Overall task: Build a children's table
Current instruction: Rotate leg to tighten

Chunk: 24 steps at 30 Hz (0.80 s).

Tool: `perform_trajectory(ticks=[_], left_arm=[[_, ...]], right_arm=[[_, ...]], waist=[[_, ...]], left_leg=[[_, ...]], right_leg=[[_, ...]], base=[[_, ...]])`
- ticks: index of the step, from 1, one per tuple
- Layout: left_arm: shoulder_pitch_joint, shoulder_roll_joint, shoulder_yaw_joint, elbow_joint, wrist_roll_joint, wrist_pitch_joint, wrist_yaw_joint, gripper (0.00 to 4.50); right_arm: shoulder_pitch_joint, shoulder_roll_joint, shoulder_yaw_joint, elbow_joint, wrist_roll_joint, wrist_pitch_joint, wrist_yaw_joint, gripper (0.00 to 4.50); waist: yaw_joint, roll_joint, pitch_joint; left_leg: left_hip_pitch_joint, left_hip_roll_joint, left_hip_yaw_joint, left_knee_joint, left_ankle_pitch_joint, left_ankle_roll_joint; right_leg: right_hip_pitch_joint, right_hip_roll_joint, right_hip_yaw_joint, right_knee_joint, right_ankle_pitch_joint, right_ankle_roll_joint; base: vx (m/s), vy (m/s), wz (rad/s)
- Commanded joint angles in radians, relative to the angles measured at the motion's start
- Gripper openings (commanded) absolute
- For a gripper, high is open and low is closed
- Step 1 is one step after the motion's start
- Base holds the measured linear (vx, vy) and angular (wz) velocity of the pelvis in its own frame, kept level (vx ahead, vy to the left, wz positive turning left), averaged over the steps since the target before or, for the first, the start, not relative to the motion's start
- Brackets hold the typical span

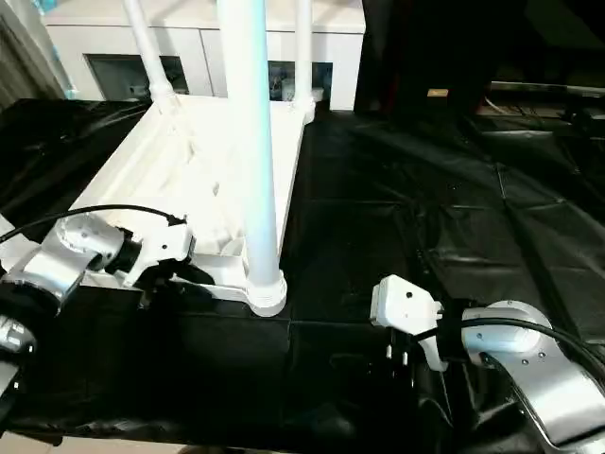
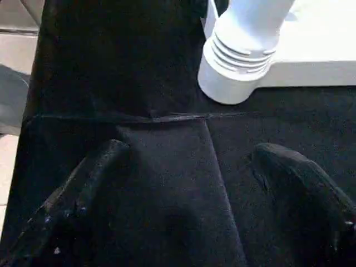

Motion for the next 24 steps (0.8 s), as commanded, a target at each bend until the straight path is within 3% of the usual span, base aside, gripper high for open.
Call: perform_trajectory(ticks=[1,7,13,14,16,20,22,24], left_arm=[[-0.012,0.002,-0.003,0.017,0.012,-0.013,-0.006,0.76],[0.033,-0.018,0.037,-0.074,-0.070,0.107,-0.090,0.09],[0.166,-0.037,0.009,-0.246,-0.083,0.170,-0.062,0.09],[0.186,-0.049,0.011,-0.276,-0.093,0.191,-0.046,0.09],[0.211,-0.071,0.010,-0.315,-0.089,0.207,0.002,0.09],[0.250,-0.115,0.022,-0.382,-0.072,0.255,0.086,0.09],[0.265,-0.141,0.030,-0.418,-0.073,0.282,0.130,0.09],[0.275,-0.146,0.027,-0.445,-0.076,0.296,0.137,0.09]], right_arm=[[-0.002,-0.012,-0.020,-0.025,0.006,-0.002,-0.001,3.89],[-0.021,0.024,-0.035,-0.005,0.021,0.017,-0.035,3.89],[-0.040,0.065,-0.052,0.020,0.017,0.013,-0.089,3.89],[-0.045,0.071,-0.057,0.022,0.019,0.016,-0.098,3.89],[-0.056,0.082,-0.064,0.031,0.017,0.025,-0.120,3.89],[-0.076,0.098,-0.068,0.053,0.010,0.055,-0.149,3.89],[-0.083,0.112,-0.051,0.058,0.007,0.051,-0.143,3.89],[-0.085,0.120,-0.035,0.057,0.001,0.047,-0.140,3.89]], waist=[[0.002,-0.006,-0.058],[0.003,-0.006,-0.055],[-0.004,-0.006,-0.056],[-0.004,-0.010,-0.055],[-0.002,-0.008,-0.053],[0.002,-0.013,-0.048],[0.000,-0.023,-0.045],[-0.003,-0.018,-0.045]], left_leg=[[0.036,0.068,-0.026,-0.076,-0.200,0.086],[0.035,0.070,-0.026,-0.079,-0.194,0.086],[0.032,0.070,-0.023,-0.077,-0.168,0.109],[0.034,0.069,-0.021,-0.077,-0.170,0.110],[0.037,0.071,-0.021,-0.078,-0.183,0.107],[0.041,0.072,-0.017,-0.083,-0.210,0.086],[0.039,0.070,-0.012,-0.084,-0.221,0.085],[0.036,0.070,-0.013,-0.087,-0.224,0.085]], right_leg=[[0.025,-0.084,0.032,-0.071,0.049,-0.319],[0.024,-0.087,0.032,-0.070,0.040,-0.330],[0.026,-0.085,0.029,-0.066,0.107,-0.330],[0.025,-0.084,0.030,-0.068,0.097,-0.327],[0.022,-0.084,0.030,-0.072,0.060,-0.323],[0.018,-0.082,0.031,-0.080,-0.018,-0.303],[0.016,-0.083,0.031,-0.085,-0.050,-0.290],[0.015,-0.084,0.029,-0.086,-0.082,-0.273]], base=[[0.000,0.000,0.00],[0.000,0.000,0.00],[0.000,0.000,0.00],[0.000,0.000,0.00],[0.000,0.000,0.00],[0.000,0.000,0.00],[0.000,0.000,0.00],[0.000,0.000,0.00]])
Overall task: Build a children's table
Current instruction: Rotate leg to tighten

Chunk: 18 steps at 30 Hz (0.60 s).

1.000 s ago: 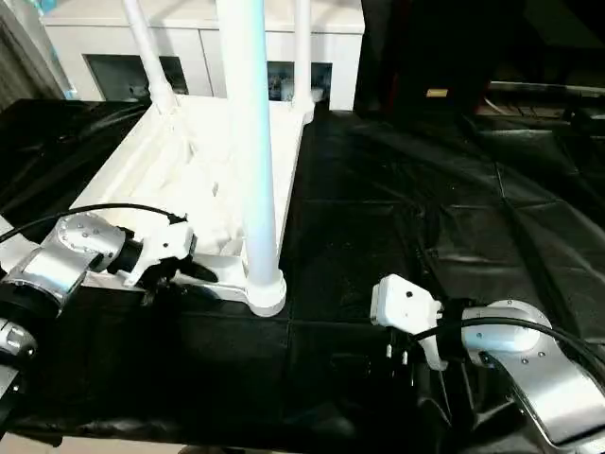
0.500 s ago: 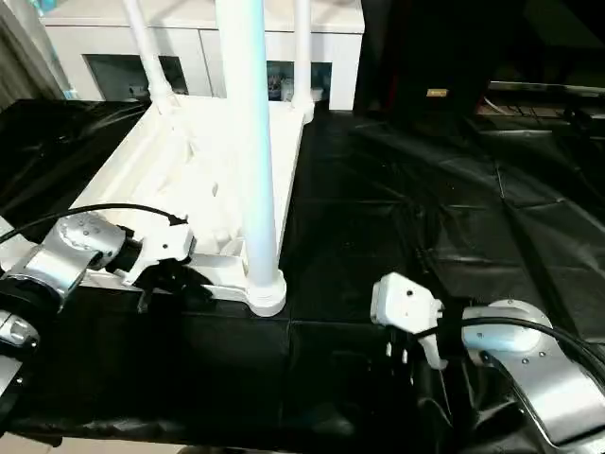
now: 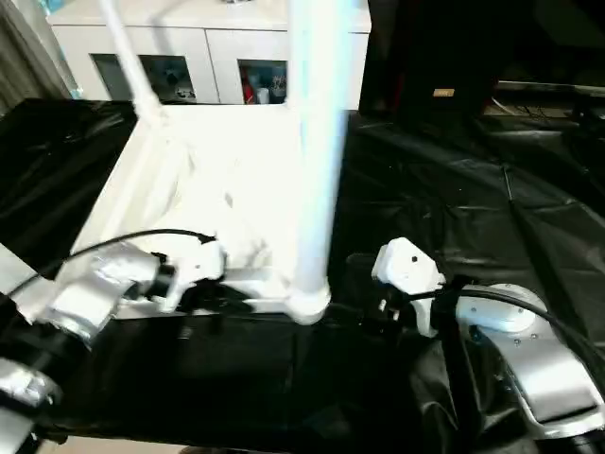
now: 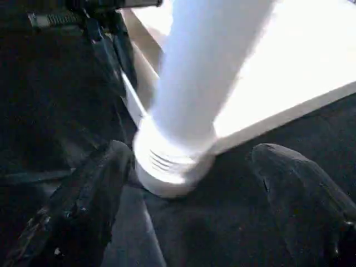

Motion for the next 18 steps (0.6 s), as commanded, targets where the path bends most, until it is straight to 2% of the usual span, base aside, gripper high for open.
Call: perform_trajectory(ticks=[1,2,4,7,13,15,18], left_arm=[[0.036,-0.013,-0.022,-0.022,0.000,0.031,0.007,0.09],[0.039,-0.012,-0.021,-0.029,0.001,0.037,0.008,0.00],[0.046,-0.009,-0.023,-0.044,0.001,0.051,0.005,0.00],[0.051,-0.006,-0.028,-0.059,0.000,0.064,0.001,0.00],[0.056,0.005,-0.037,-0.084,0.015,0.081,0.005,0.00],[0.058,0.008,-0.038,-0.094,0.014,0.091,0.003,0.00],[0.057,0.012,-0.039,-0.099,0.017,0.096,0.002,0.00]], right_arm=[[-0.009,0.004,0.024,0.004,0.001,0.005,0.005,3.89],[-0.012,0.010,0.032,0.011,-0.001,0.006,0.004,4.17],[-0.032,0.040,0.050,0.046,-0.015,0.001,-0.017,4.17],[-0.062,0.073,0.073,0.089,-0.055,-0.030,-0.056,4.45],[-0.116,0.119,0.088,0.173,-0.098,-0.022,-0.106,4.45],[-0.124,0.130,0.086,0.191,-0.082,-0.022,-0.101,4.45],[-0.127,0.136,0.091,0.201,-0.070,-0.029,-0.082,4.45]], waist=[[-0.003,-0.022,-0.044],[-0.003,-0.021,-0.044],[-0.006,-0.021,-0.043],[-0.009,-0.021,-0.047],[-0.006,-0.021,-0.048],[-0.005,-0.024,-0.044],[-0.008,-0.023,-0.039]], left_leg=[[0.036,0.070,-0.037,-0.084,-0.235,0.075],[0.036,0.070,-0.037,-0.084,-0.234,0.074],[0.034,0.068,-0.037,-0.085,-0.229,0.076],[0.033,0.065,-0.035,-0.082,-0.195,0.079],[0.033,0.065,-0.033,-0.079,-0.138,0.106],[0.032,0.066,-0.032,-0.081,-0.148,0.108],[0.033,0.067,-0.033,-0.086,-0.186,0.092]], right_leg=[[0.012,-0.070,0.031,-0.083,-0.099,-0.257],[0.012,-0.071,0.031,-0.082,-0.097,-0.255],[0.010,-0.071,0.031,-0.083,-0.090,-0.251],[0.010,-0.069,0.030,-0.078,-0.042,-0.257],[0.012,-0.066,0.027,-0.071,0.046,-0.261],[0.012,-0.069,0.028,-0.072,0.039,-0.259],[0.011,-0.069,0.029,-0.078,-0.020,-0.257]], base=[[0.000,0.000,0.00],[0.000,0.000,0.00],[0.000,0.000,0.00],[0.000,0.000,0.00],[0.000,0.000,0.00],[0.000,0.000,0.00],[0.000,0.000,0.00]])
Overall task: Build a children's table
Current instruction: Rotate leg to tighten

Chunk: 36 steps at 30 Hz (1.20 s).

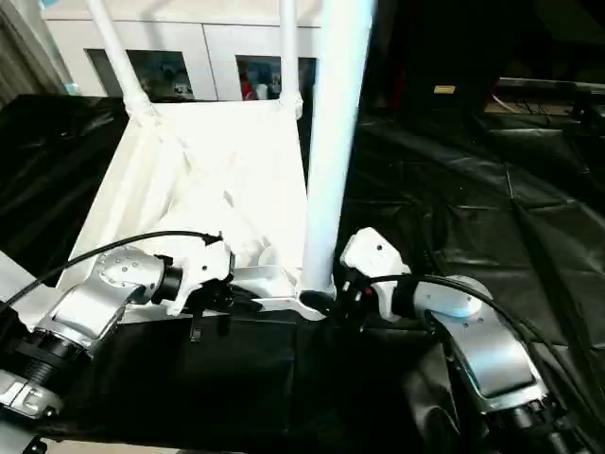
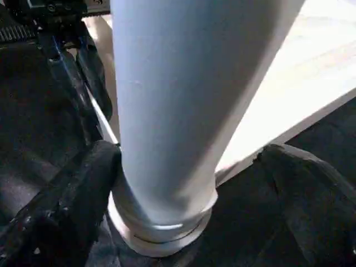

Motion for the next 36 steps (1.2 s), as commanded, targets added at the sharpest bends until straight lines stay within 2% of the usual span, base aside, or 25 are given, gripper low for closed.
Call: perform_trajectory(ticks=[1,6,7,10,13,15,17,19,21,22,25,27,36], left_arm=[[0.026,-0.002,-0.038,0.002,0.015,0.015,-0.012,0.00],[0.023,0.005,-0.038,0.001,0.018,0.018,-0.012,0.00],[0.022,0.006,-0.038,0.001,0.018,0.019,-0.012,0.00],[0.020,0.007,-0.038,0.003,0.018,0.019,-0.013,0.00],[0.014,0.010,-0.038,0.009,0.019,0.018,-0.016,0.00],[0.013,0.012,-0.039,0.011,0.021,0.017,-0.017,0.00],[0.013,0.012,-0.041,0.011,0.021,0.017,-0.019,0.00],[0.013,0.013,-0.041,0.010,0.021,0.018,-0.020,0.00],[0.013,0.013,-0.041,0.009,0.021,0.019,-0.021,0.00],[0.012,0.013,-0.041,0.009,0.021,0.020,-0.022,0.00],[0.010,0.014,-0.041,0.012,0.022,0.020,-0.023,0.00],[0.009,0.016,-0.041,0.014,0.022,0.018,-0.024,0.00],[0.005,0.025,-0.039,0.019,0.024,0.016,-0.026,0.00]], right_arm=[[-0.008,0.001,0.000,0.029,-0.002,-0.008,0.008,4.30],[-0.012,0.008,0.008,0.047,-0.008,-0.024,0.018,4.00],[-0.012,0.009,0.009,0.050,-0.008,-0.027,0.020,3.80],[-0.016,0.010,0.009,0.054,-0.009,-0.028,0.020,3.68],[-0.022,0.009,0.011,0.071,-0.009,-0.041,0.031,3.34],[-0.022,0.007,0.015,0.077,-0.011,-0.048,0.038,3.32],[-0.021,0.007,0.016,0.080,-0.013,-0.054,0.043,2.98],[-0.022,0.007,0.017,0.084,-0.016,-0.059,0.046,2.92],[-0.023,0.007,0.017,0.086,-0.027,-0.068,0.036,2.92],[-0.026,0.013,0.011,0.089,-0.021,-0.061,0.032,3.20],[-0.032,0.020,0.004,0.097,-0.014,-0.058,0.028,3.26],[-0.035,0.021,0.008,0.101,-0.025,-0.067,0.021,3.45],[-0.034,0.023,0.007,0.103,-0.010,-0.082,0.042,3.45]], waist=[[-0.004,-0.013,-0.044],[-0.006,-0.015,-0.043],[-0.006,-0.015,-0.042],[-0.007,-0.015,-0.040],[-0.008,-0.013,-0.037],[-0.010,-0.014,-0.035],[-0.010,-0.013,-0.034],[-0.011,-0.014,-0.033],[-0.012,-0.013,-0.033],[-0.012,-0.014,-0.032],[-0.015,-0.014,-0.033],[-0.014,-0.014,-0.031],[-0.015,-0.015,-0.029]], left_leg=[[0.037,0.069,-0.035,-0.081,-0.201,0.081],[0.038,0.069,-0.034,-0.083,-0.205,0.071],[0.036,0.068,-0.034,-0.084,-0.209,0.070],[0.036,0.069,-0.035,-0.086,-0.216,0.066],[0.038,0.070,-0.036,-0.089,-0.245,0.052],[0.038,0.070,-0.036,-0.091,-0.258,0.045],[0.039,0.071,-0.036,-0.094,-0.268,0.038],[0.038,0.070,-0.036,-0.094,-0.269,0.036],[0.038,0.071,-0.036,-0.095,-0.265,0.037],[0.038,0.071,-0.036,-0.095,-0.266,0.037],[0.038,0.070,-0.036,-0.095,-0.267,0.038],[0.039,0.071,-0.035,-0.096,-0.265,0.039],[0.038,0.072,-0.035,-0.099,-0.270,0.037]], right_leg=[[0.010,-0.069,0.031,-0.071,-0.039,-0.257],[0.009,-0.067,0.032,-0.071,-0.025,-0.255],[0.009,-0.069,0.032,-0.072,-0.030,-0.255],[0.009,-0.068,0.032,-0.073,-0.045,-0.252],[0.006,-0.069,0.034,-0.077,-0.076,-0.251],[0.005,-0.069,0.034,-0.079,-0.089,-0.250],[0.003,-0.069,0.035,-0.080,-0.101,-0.245],[0.004,-0.069,0.035,-0.081,-0.101,-0.244],[0.004,-0.069,0.035,-0.080,-0.094,-0.243],[0.004,-0.069,0.035,-0.081,-0.094,-0.243],[0.004,-0.069,0.036,-0.082,-0.098,-0.246],[0.003,-0.070,0.036,-0.083,-0.099,-0.247],[0.002,-0.070,0.036,-0.085,-0.112,-0.246]], base=[[0.000,0.000,0.00],[0.000,0.000,0.00],[0.000,0.000,0.00],[0.000,0.000,0.00],[0.000,0.000,0.00],[0.000,0.000,0.00],[0.000,0.000,0.00],[0.000,0.000,0.00],[0.000,0.000,0.00],[0.000,0.000,0.00],[0.000,0.000,0.00],[0.000,0.000,0.00],[0.000,0.000,0.00]])
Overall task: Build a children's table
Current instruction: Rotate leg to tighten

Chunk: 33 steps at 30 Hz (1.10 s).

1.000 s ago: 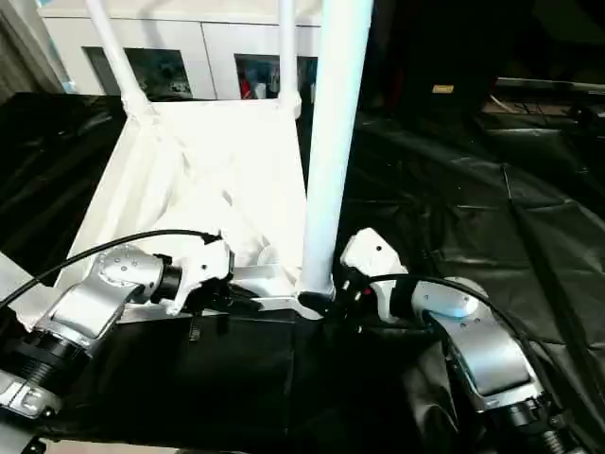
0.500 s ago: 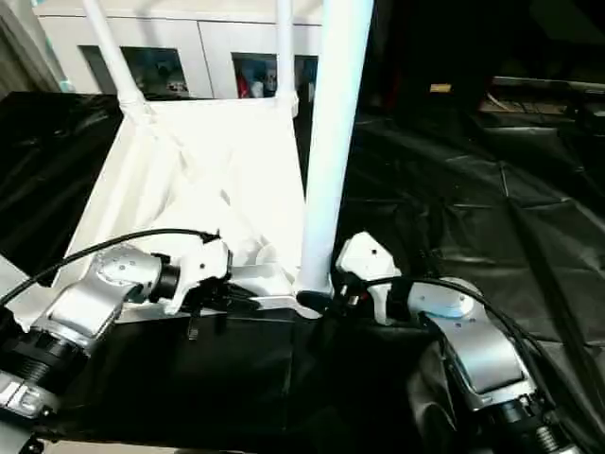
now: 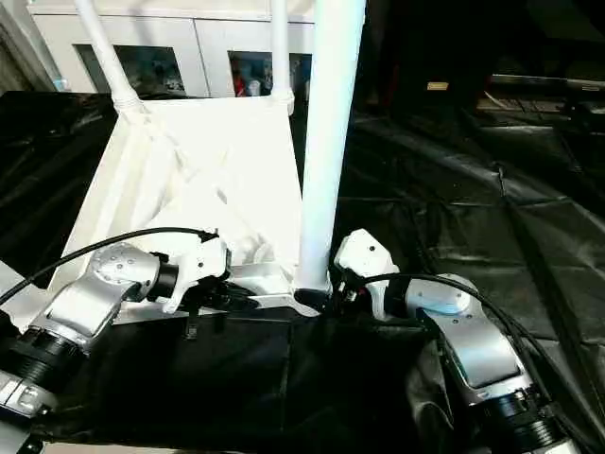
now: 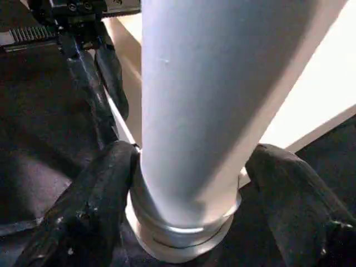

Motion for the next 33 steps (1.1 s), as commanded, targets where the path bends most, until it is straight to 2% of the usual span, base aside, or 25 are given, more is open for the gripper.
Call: perform_trajectory(ticks=[1,6,14,15,18,20,24,33], left_arm=[[0.010,0.010,-0.037,0.025,0.021,0.012,-0.020,0.00],[0.009,0.011,-0.038,0.027,0.021,0.010,-0.021,0.00],[0.008,0.014,-0.042,0.031,0.024,0.005,-0.023,0.00],[0.008,0.015,-0.042,0.031,0.025,0.005,-0.024,0.00],[0.005,0.017,-0.043,0.034,0.028,0.003,-0.025,0.00],[0.005,0.017,-0.043,0.035,0.029,0.003,-0.025,0.00],[0.005,0.018,-0.044,0.035,0.029,0.004,-0.027,0.00],[0.002,0.020,-0.045,0.040,0.029,0.005,-0.031,0.00]], right_arm=[[-0.001,-0.001,-0.017,0.011,-0.008,-0.006,-0.011,3.45],[0.004,-0.001,-0.027,0.001,0.012,-0.012,0.005,3.45],[0.009,0.004,-0.037,-0.004,0.030,-0.012,0.010,3.45],[0.009,0.004,-0.037,-0.004,0.035,-0.009,0.012,3.77],[0.012,0.002,-0.035,-0.010,0.052,0.005,0.027,3.82],[0.014,0.000,-0.030,-0.008,0.031,-0.013,0.017,4.15],[0.014,0.001,-0.026,-0.002,0.016,-0.025,0.008,4.15],[0.023,-0.002,-0.024,-0.021,0.047,-0.007,0.045,4.15]], waist=[[-0.002,-0.008,-0.036],[-0.001,-0.008,-0.036],[0.001,-0.007,-0.039],[0.001,-0.007,-0.039],[0.001,-0.007,-0.040],[0.002,-0.007,-0.041],[0.002,-0.007,-0.041],[0.003,-0.006,-0.039]], left_leg=[[0.036,0.072,-0.036,-0.087,-0.273,0.035],[0.036,0.072,-0.036,-0.088,-0.270,0.034],[0.035,0.072,-0.034,-0.085,-0.242,0.050],[0.036,0.072,-0.034,-0.086,-0.245,0.050],[0.036,0.072,-0.034,-0.085,-0.243,0.049],[0.035,0.072,-0.034,-0.084,-0.233,0.053],[0.035,0.071,-0.033,-0.083,-0.225,0.054],[0.035,0.072,-0.034,-0.083,-0.226,0.060]], right_leg=[[0.004,-0.070,0.037,-0.082,-0.117,-0.246],[0.004,-0.070,0.037,-0.083,-0.116,-0.244],[0.007,-0.069,0.036,-0.078,-0.071,-0.255],[0.006,-0.070,0.036,-0.079,-0.076,-0.256],[0.007,-0.070,0.036,-0.078,-0.075,-0.256],[0.008,-0.069,0.035,-0.077,-0.058,-0.259],[0.008,-0.069,0.035,-0.076,-0.048,-0.260],[0.008,-0.069,0.035,-0.076,-0.041,-0.264]], base=[[0.000,0.000,0.00],[0.000,0.000,0.00],[0.000,0.000,0.00],[0.000,0.000,0.00],[0.000,0.000,0.00],[0.000,0.000,0.00],[0.000,0.000,0.00],[0.000,0.000,0.00]])
